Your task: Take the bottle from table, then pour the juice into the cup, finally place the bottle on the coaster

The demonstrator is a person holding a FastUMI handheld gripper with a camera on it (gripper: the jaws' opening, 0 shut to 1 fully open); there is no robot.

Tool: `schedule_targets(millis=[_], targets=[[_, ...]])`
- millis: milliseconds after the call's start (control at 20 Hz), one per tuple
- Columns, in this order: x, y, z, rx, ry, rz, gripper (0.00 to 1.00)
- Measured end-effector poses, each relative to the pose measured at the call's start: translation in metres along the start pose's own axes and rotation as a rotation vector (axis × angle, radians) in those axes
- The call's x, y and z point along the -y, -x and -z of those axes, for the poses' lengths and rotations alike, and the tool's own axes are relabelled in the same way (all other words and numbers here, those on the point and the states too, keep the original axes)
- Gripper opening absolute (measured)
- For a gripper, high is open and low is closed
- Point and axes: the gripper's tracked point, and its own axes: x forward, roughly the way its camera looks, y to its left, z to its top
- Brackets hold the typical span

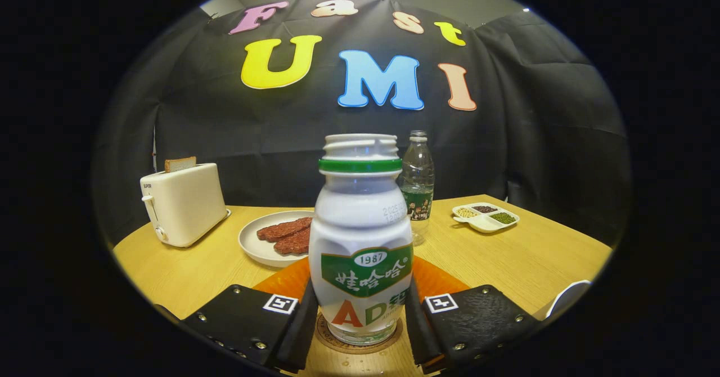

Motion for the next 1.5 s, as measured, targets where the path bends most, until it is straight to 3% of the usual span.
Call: schedule_targets(millis=[800, 1100, 1500], targets=[[0.002, 0.006, -0.002, 0.008, 0.023, -0.001, 0.73], [0.003, 0.017, -0.028, 0.077, 0.028, 0.008, 0.89], [0.009, 0.047, -0.069, 0.159, 0.0, 0.018, 0.88]])
